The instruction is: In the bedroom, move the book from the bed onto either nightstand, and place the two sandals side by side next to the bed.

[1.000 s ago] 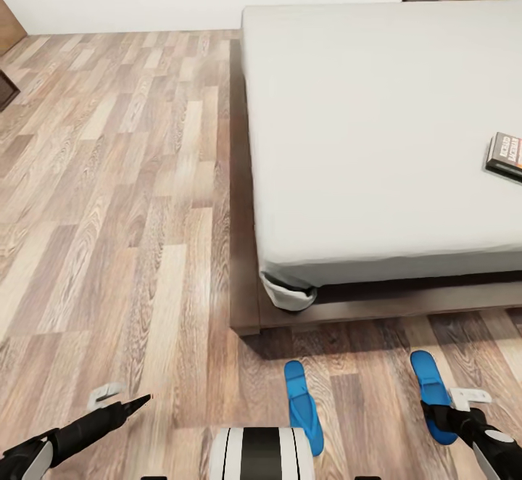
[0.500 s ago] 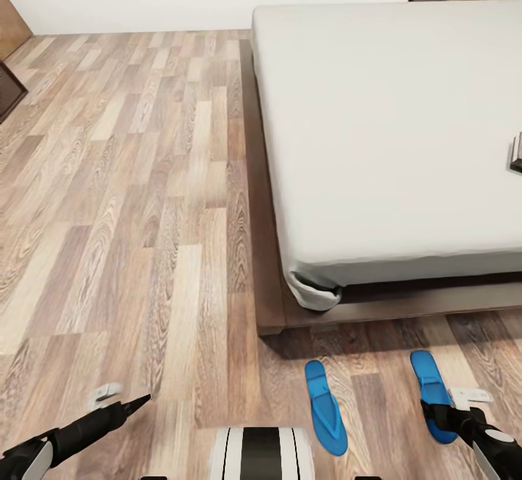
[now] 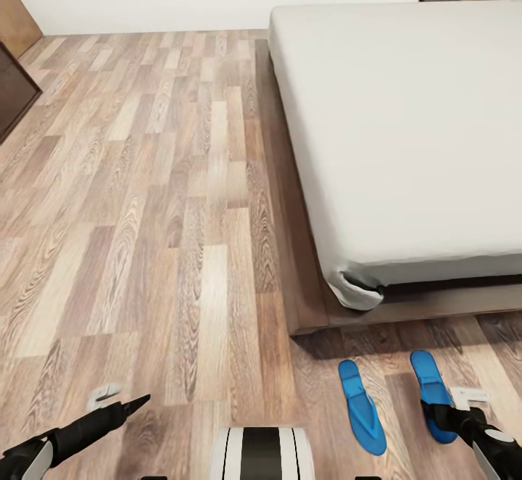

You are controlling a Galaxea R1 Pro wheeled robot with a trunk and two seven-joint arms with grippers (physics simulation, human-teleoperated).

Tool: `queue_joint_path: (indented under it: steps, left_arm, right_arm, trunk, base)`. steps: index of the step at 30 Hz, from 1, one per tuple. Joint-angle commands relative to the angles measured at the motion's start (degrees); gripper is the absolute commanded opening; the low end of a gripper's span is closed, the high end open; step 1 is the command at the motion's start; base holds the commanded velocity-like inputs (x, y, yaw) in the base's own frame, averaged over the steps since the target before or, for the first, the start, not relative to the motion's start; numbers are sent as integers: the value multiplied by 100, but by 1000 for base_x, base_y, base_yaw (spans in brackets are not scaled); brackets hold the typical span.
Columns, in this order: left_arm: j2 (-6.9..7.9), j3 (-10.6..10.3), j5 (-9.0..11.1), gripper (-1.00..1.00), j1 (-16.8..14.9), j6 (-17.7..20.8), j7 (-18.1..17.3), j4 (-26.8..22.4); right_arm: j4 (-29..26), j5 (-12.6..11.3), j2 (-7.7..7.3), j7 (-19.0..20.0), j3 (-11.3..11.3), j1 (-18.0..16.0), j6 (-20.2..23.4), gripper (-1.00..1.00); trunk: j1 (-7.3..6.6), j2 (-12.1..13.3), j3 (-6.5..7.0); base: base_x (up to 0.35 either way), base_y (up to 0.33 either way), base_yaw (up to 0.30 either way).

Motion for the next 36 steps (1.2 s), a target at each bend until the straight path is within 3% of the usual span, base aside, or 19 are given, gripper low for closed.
queue_joint_path:
  steps: [1, 9, 23, 36]
  left_arm:
    - [-1, 10, 38, 100, -4, 60, -19, 4]
    - [-1, 10, 39, 100, -2, 60, -10, 4]
    - [-1, 8, 42, 100, 0, 54, 145, 4]
    - [-4, 1, 38, 100, -1, 57, 174, 3]
  right_arm:
    - [-9, 8, 3, 49, -42, -1, 18, -100]
    - [-9, 8, 3, 49, -42, -1, 18, -100]
    - [-9, 8, 3, 49, -42, -1, 18, -100]
    - [-9, 8, 3, 47, -42, -1, 18, -100]
  trunk:
    - [-1, -1, -3]
    - [-1, -1, -3]
    - [-1, -1, -3]
    - [33, -19, -291]
  base:
    - [0, 322, 0]
    - [0, 288, 0]
    - [0, 16, 0]
    - [0, 0, 0]
